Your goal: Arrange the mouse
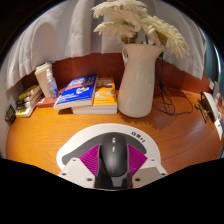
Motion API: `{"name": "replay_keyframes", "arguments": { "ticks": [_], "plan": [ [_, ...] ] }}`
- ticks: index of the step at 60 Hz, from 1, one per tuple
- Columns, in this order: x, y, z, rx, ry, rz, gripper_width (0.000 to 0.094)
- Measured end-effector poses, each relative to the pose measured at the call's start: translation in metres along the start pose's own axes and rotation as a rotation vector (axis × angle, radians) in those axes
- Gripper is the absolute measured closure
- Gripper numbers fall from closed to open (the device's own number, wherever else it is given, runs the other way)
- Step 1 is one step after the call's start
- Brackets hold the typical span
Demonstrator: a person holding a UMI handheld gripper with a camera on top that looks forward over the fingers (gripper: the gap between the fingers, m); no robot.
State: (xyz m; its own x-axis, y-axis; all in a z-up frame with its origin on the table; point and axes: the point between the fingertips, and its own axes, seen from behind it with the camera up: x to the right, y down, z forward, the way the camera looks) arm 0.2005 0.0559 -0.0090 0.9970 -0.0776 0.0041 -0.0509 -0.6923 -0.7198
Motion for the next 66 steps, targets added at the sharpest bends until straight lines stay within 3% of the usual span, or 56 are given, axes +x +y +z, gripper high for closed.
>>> {"name": "replay_keyframes", "arguments": {
  "ticks": [8, 19, 22, 26, 30, 49, 66],
  "plan": [
    [-0.001, 0.002, 0.000, 0.003, -0.024, 0.028, 0.0545],
    [0.000, 0.003, 0.001, -0.016, -0.009, 0.004, 0.0450],
    [0.005, 0.003, 0.000, -0.026, 0.013, -0.008, 0.0355],
    [0.007, 0.003, -0.007, -0.038, 0.030, -0.034, 0.0163],
    [-0.001, -0.006, -0.020, -0.007, 0.006, -0.017, 0.0097],
    [-0.047, -0.041, -0.156, 0.207, -0.008, 0.056, 0.0107],
    [-0.113, -0.014, -0.234, 0.335, -0.061, 0.049, 0.0110]
  ]
}}
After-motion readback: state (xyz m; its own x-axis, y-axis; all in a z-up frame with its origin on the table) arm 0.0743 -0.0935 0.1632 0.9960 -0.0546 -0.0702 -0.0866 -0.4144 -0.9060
